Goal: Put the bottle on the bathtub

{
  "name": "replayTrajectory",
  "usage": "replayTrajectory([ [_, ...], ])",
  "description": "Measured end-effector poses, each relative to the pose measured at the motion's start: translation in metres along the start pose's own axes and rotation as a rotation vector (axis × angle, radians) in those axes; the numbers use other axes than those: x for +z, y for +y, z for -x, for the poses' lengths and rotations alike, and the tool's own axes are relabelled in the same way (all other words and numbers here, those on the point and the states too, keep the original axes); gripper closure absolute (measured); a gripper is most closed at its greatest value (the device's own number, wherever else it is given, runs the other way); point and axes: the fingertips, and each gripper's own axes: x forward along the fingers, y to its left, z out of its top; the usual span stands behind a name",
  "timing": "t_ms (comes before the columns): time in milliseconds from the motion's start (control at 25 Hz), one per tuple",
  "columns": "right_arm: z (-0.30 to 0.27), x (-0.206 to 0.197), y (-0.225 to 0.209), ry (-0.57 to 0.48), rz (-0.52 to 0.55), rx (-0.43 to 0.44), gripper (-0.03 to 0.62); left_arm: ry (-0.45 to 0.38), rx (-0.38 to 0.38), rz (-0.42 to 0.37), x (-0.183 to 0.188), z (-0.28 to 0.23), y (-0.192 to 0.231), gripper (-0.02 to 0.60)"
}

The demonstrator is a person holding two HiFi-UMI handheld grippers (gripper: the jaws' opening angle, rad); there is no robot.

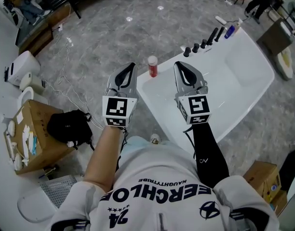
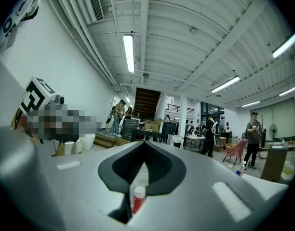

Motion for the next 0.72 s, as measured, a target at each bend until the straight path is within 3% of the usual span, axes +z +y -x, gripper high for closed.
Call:
replayTrajectory([
  [720,0.004,-0.002,0.0,-0.004,0.011,-0.001,0.563,0.0,-0.056,-0.004,-0.001,-0.007,-0.01,0.483],
])
